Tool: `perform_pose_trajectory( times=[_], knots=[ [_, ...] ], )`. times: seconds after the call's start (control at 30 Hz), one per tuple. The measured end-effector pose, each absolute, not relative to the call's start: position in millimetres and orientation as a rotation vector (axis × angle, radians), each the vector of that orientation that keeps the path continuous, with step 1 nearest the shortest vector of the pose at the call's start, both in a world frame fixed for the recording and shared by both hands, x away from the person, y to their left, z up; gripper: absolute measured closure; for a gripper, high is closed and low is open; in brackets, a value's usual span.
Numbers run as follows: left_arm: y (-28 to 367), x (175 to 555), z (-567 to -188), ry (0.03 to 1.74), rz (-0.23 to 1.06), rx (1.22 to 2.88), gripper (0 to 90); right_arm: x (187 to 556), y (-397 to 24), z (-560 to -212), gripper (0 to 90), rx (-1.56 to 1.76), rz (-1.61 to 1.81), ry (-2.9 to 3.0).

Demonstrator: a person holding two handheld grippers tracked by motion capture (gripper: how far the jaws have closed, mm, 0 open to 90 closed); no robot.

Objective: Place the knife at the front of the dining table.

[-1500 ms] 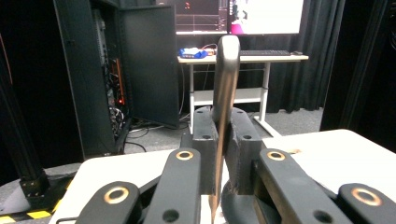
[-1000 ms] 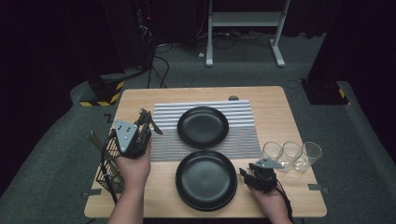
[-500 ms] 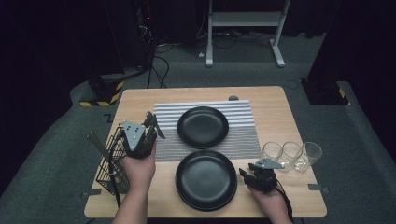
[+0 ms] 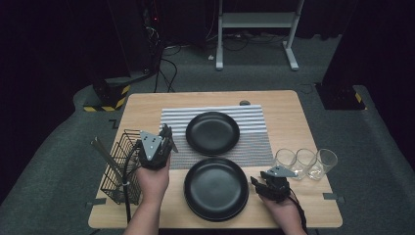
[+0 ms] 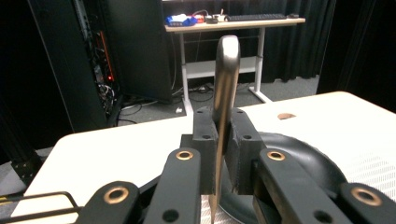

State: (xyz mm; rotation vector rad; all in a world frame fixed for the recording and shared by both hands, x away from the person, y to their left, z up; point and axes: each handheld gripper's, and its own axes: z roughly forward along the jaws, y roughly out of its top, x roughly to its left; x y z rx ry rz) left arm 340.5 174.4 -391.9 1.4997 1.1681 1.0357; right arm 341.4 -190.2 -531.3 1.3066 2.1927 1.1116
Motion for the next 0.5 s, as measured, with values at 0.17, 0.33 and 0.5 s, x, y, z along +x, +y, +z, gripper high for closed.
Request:
perform_pose_trajectory(
  times=[0.17,0.33,0.5],
  knots=[
    [173,339,-400,1.18,1.021,1.517,83.0,341,-190,-531,50.9,1.308,1.108,2.196],
    [173,335,-405,1.185,1.018,1.525,83.1,341,-190,-531,50.8,1.308,1.107,2.197],
    [178,329,-408,1.2,1.025,1.522,83.1,341,-190,-531,50.8,1.308,1.103,2.199]
  ],
)
